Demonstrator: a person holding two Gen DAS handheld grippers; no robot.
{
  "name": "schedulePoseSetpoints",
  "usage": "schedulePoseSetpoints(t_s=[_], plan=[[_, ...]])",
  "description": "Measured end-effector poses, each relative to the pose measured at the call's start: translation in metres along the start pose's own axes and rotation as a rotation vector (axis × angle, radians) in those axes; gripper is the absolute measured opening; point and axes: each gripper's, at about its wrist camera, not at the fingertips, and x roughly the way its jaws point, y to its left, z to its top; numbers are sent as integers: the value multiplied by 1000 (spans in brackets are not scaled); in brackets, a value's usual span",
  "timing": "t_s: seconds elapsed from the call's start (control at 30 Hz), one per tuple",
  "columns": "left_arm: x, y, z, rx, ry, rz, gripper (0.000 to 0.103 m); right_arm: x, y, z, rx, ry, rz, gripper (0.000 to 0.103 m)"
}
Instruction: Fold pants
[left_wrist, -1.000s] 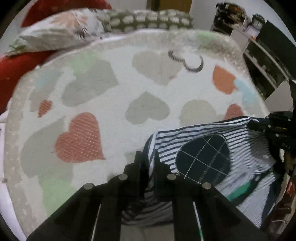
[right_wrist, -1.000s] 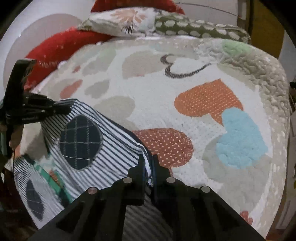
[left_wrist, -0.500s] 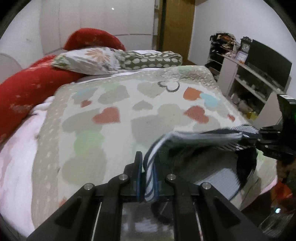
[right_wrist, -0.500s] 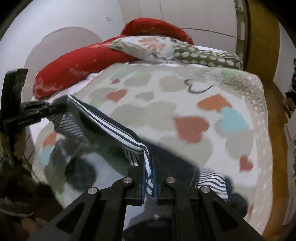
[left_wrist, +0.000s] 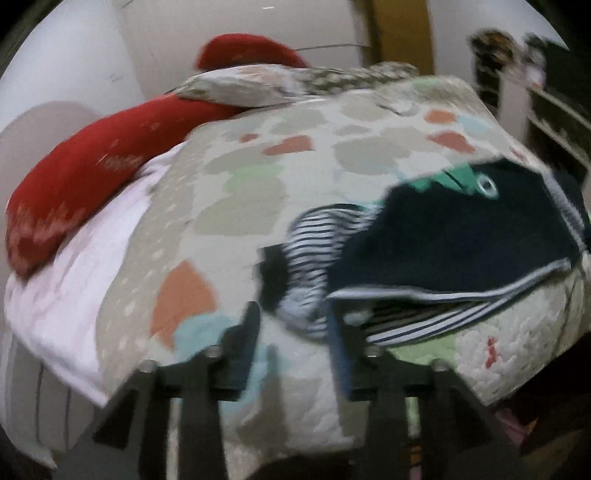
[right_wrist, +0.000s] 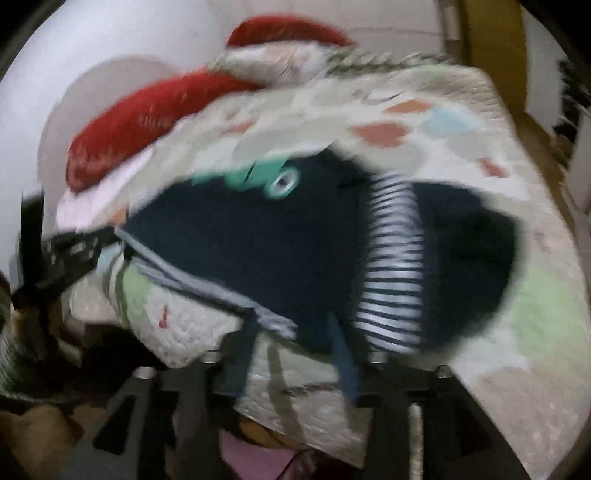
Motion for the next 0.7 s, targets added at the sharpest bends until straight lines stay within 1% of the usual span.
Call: schedulePoseSetpoints(t_s=[0.03,0.1,0.13,0.2,0.27,0.33,0.37,0.4,0.43,0.47,0.5,0.53,0.57,0.67,0.7], plan=[[-5,9,-2,-38,1,7,38,-15,-11,0,35,-43,-26,62],[-18,27,-9,-109,-5,1,38,-34,-33,0,110,-110,-81,77],[-25,35,-12,-141,-11,-5,39,-44,-48,1,164,-156,-113,79],[-35,47,-16,-187,-24,-14,41,-51,-73,4,235,-213,-150,87],[-41,55,-18,-217,-30,-26,41,-40,-90,10,280,-205,-149,87],[-47,57,-17,-238,-37,-48,41,-17,-106,15,336,-152,-100,87],[-52,57,-15,-246,-46,-59,41,1,-113,16,378,-116,-60,87],[-54,57,-13,-247,-52,-64,41,14,-117,18,404,-91,-31,86],[-57,57,-11,-245,-61,-66,41,23,-117,21,422,-72,-11,80],[-61,55,-8,-241,-70,-64,41,29,-115,23,430,-65,-3,53],[-64,53,-6,-239,-75,-64,41,31,-113,26,437,-63,25,44],[-67,52,-4,-240,-80,-64,41,30,-116,28,461,-66,76,43],[-68,52,-3,-244,-83,-67,42,25,-116,30,477,-89,94,42],[-68,51,2,-266,-77,-106,44,3,-118,38,446,-135,15,35],[-68,52,2,-272,-75,-114,44,-2,-121,39,446,-142,-9,34]])
